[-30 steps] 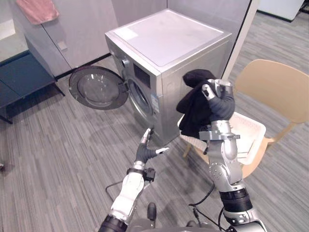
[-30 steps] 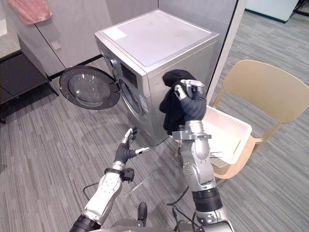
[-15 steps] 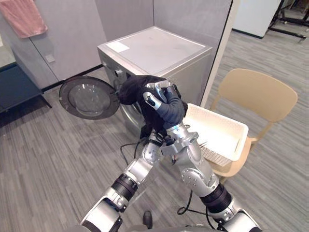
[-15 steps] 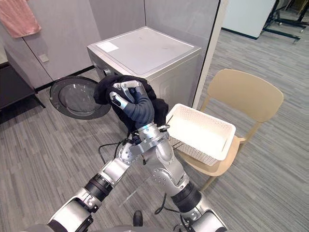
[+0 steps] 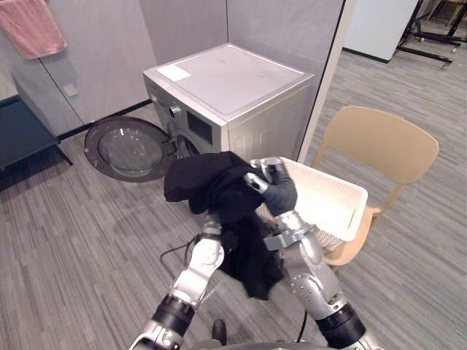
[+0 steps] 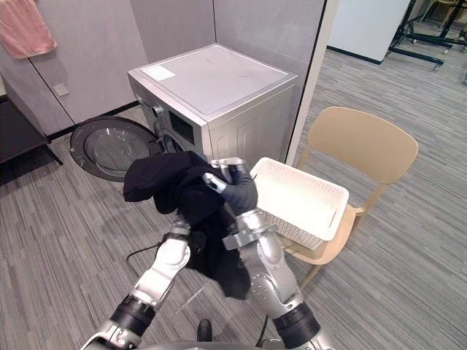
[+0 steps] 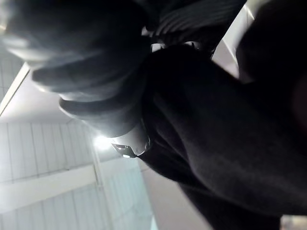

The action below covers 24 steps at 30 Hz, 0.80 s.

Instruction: Pick up the laundry basket with both hands and put the clothes into the washing machine.

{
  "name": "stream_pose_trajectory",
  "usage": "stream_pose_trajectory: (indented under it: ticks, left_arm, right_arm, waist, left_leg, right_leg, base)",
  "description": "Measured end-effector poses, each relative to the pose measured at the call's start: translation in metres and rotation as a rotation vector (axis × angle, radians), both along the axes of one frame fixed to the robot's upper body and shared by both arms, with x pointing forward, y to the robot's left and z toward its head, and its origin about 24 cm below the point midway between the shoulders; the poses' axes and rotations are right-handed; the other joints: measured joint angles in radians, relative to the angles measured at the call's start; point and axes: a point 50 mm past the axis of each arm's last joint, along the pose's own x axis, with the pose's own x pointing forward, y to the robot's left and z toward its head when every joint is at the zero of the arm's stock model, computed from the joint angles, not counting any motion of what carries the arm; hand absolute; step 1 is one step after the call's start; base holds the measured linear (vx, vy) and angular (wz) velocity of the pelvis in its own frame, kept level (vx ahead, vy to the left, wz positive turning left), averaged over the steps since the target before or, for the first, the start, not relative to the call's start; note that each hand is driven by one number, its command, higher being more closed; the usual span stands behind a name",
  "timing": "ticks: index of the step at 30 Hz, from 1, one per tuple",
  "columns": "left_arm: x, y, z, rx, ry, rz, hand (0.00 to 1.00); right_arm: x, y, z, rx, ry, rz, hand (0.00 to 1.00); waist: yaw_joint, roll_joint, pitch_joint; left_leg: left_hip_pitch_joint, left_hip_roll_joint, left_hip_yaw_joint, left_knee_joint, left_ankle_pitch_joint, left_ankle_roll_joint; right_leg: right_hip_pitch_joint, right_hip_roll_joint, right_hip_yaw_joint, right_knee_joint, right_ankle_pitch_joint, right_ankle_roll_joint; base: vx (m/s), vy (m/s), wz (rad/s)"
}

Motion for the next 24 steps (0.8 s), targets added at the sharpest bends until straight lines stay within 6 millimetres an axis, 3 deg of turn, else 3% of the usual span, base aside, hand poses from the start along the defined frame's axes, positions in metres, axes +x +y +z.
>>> stream_pose_trajectory:
  ticks: [8,10,15,18,20,21,22,24]
  left_arm:
    - [-0.039,0.046,-0.036,-0.025,0.157,0.147,1.0]
    - [-0.048,0.057,-0.044,-0.02,0.197,0.184,1.0]
    - [-0.07,0.075,-0.079,-0.006,0.372,0.211,1.0]
    - [-0.079,0.075,-0.094,-0.013,0.458,0.205,1.0]
    - [-0.084,0.075,-0.101,-0.014,0.497,0.205,1.0]
    - [-0.089,0.078,-0.106,-0.015,0.524,0.211,1.0]
    - [-0.099,0.082,-0.114,-0.014,0.572,0.229,1.0]
    - [-0.108,0.088,-0.124,-0.012,0.628,0.257,1.0]
  right_arm:
    - [-0.017,-0.06,-0.039,-0.366,0.1,-0.317,0.0]
    - [-0.023,-0.074,-0.059,-0.482,0.179,-0.341,0.0]
    - [-0.047,-0.101,-0.14,-0.781,0.526,-0.316,0.0]
    - [-0.064,-0.114,-0.178,-0.874,0.723,-0.319,0.0]
    - [-0.07,-0.117,-0.194,-0.9,0.814,-0.313,0.0]
    - [-0.071,-0.121,-0.2,-0.918,0.852,-0.314,0.0]
    - [-0.074,-0.119,-0.211,-0.921,0.91,-0.3,0.0]
    - [-0.072,-0.11,-0.218,-0.903,0.943,-0.287,0.0]
  waist:
    - [0.001,0.0,0.0]
    - [0.001,0.0,0.0]
    - [0.014,-0.006,0.005]
    - [0.023,-0.018,0.015]
    - [0.029,-0.009,0.017]
    - [0.029,-0.001,0.021]
    - [0.031,0.003,0.024]
    - [0.032,-0.005,0.032]
  left_leg:
    - [-0.008,0.0,-0.013,-0.001,0.0,-0.001]
    - [-0.017,-0.001,-0.024,-0.004,0.0,-0.001]
    - [-0.11,-0.025,-0.086,0.02,-0.003,-0.008]
    - [-0.142,-0.017,0.051,0.028,-0.06,0.075]
    - [-0.16,0.011,0.202,0.049,-0.056,0.077]
    - [-0.162,0.023,0.241,0.064,-0.04,0.058]
    - [-0.165,0.023,0.241,0.089,0.001,0.041]
    - [-0.167,0.008,0.234,0.114,-0.022,0.05]
  right_leg:
    - [-0.002,0.0,-0.009,0.0,-0.001,0.001]
    - [-0.004,0.0,-0.021,0.001,-0.008,0.011]
    - [-0.078,-0.046,-0.092,0.117,-0.083,0.028]
    - [-0.056,-0.089,-0.218,0.101,-0.086,0.021]
    - [-0.044,-0.111,-0.282,0.108,-0.089,0.026]
    - [-0.032,-0.119,-0.307,0.116,-0.096,0.037]
    - [-0.017,-0.13,-0.319,0.127,-0.106,0.054]
    - [0.006,-0.146,-0.326,0.117,-0.102,0.068]
  base:
    - [0.01,-0.003,0.04]
    - [-0.01,-0.016,0.18]
    - [-0.03,-0.024,0.52]
    - [0.04,-0.022,1.16]
    - [0.14,0.027,1.11]
    - [0.16,0.016,0.78]
    - [0.15,0.016,0.51]
    - [0.13,0.026,0.29]
